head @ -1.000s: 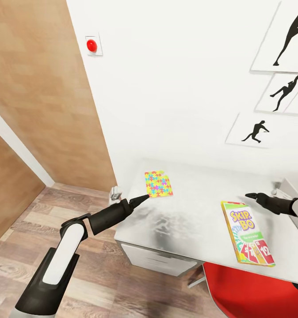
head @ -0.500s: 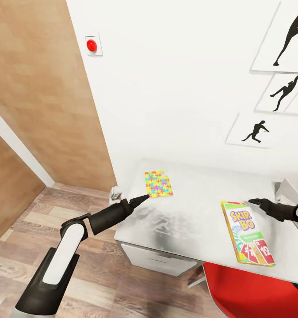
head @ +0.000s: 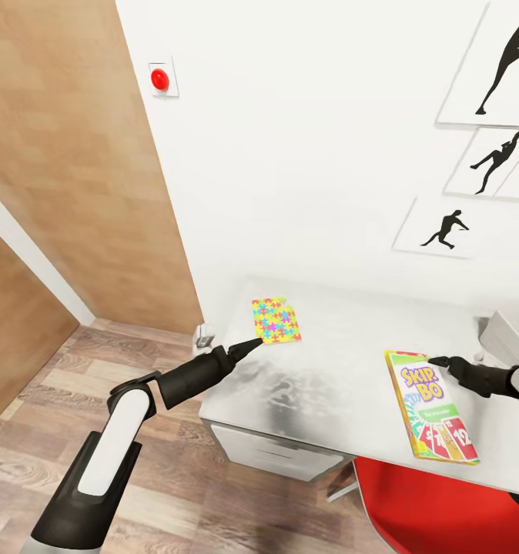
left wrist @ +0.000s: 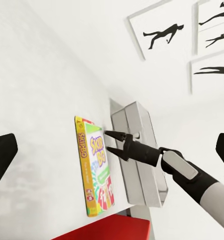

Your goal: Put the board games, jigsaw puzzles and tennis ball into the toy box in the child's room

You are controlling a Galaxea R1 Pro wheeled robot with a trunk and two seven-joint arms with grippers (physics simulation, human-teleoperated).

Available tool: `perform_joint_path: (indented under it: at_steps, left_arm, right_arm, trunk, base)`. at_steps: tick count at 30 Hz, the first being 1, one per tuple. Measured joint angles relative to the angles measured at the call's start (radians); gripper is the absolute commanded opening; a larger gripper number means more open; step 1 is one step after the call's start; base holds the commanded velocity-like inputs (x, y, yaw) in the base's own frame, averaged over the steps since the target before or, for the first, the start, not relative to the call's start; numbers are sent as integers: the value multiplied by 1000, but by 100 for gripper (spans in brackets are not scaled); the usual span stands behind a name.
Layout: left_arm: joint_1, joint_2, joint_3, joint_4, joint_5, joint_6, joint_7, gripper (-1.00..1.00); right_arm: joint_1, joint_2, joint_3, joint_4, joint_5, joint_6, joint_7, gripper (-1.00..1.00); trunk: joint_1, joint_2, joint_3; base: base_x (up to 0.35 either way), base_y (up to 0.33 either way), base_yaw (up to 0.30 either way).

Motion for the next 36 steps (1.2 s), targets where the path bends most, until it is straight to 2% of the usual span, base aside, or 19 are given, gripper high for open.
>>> perform_joint_path:
  at_steps: [10, 20, 36]
  left_arm:
    - [0, -2, 0, 0, 0, 0, 0, 100]
    - [0, -3, 0, 0, -1, -1, 0, 100]
    - [0, -3, 0, 0, -1, -1, 1, 100]
  right_arm:
    - [11, 7, -1, 6, 1, 5, 8, 100]
    - [17, 11, -1, 9, 1, 20, 56, 100]
    - [32, 12, -10, -5, -10, 36, 88, 100]
  trunk:
    - [0, 0, 0]
    - [0, 0, 0]
    - [0, 0, 0]
  base:
    - [0, 0, 0]
    - [0, 0, 0]
    - [0, 0, 5]
